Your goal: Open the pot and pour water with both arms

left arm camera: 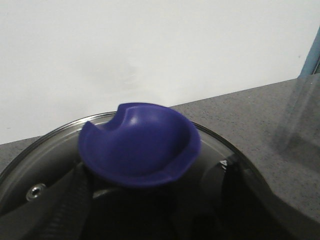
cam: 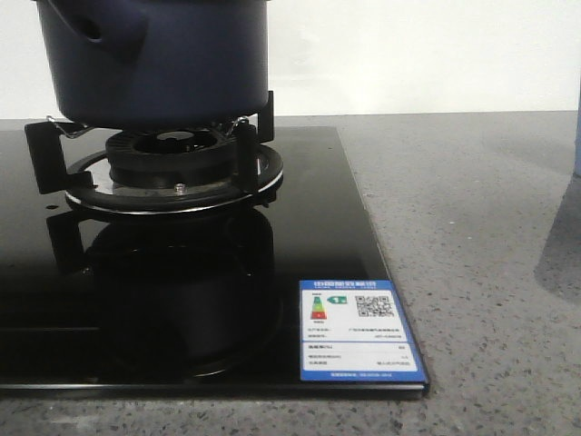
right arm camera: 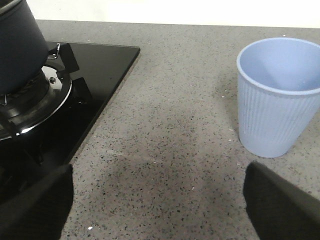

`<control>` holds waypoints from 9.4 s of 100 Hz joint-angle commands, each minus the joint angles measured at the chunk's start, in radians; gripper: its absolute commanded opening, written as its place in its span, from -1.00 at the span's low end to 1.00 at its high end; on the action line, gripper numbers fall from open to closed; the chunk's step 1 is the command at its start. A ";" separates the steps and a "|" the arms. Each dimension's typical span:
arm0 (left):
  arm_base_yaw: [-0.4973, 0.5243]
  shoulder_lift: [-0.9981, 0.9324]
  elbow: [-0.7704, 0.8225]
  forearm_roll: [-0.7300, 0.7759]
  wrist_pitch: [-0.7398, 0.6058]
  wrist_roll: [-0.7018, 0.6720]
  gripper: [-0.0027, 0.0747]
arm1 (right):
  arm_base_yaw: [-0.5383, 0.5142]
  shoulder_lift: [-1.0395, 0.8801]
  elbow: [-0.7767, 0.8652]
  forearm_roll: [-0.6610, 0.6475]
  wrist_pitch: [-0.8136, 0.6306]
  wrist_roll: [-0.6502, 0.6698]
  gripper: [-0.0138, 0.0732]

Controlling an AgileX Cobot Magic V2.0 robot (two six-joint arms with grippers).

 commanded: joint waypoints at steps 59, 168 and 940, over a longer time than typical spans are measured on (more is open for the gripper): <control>0.013 0.022 -0.058 0.007 -0.140 -0.001 0.02 | 0.003 0.012 -0.037 0.017 -0.067 -0.010 0.70; 0.258 -0.293 -0.058 0.007 -0.058 -0.001 -0.09 | -0.096 0.028 0.145 -0.004 -0.459 -0.010 0.70; 0.258 -0.304 -0.058 0.008 -0.012 -0.001 -0.09 | -0.224 0.830 -0.138 -1.344 -1.022 1.174 0.03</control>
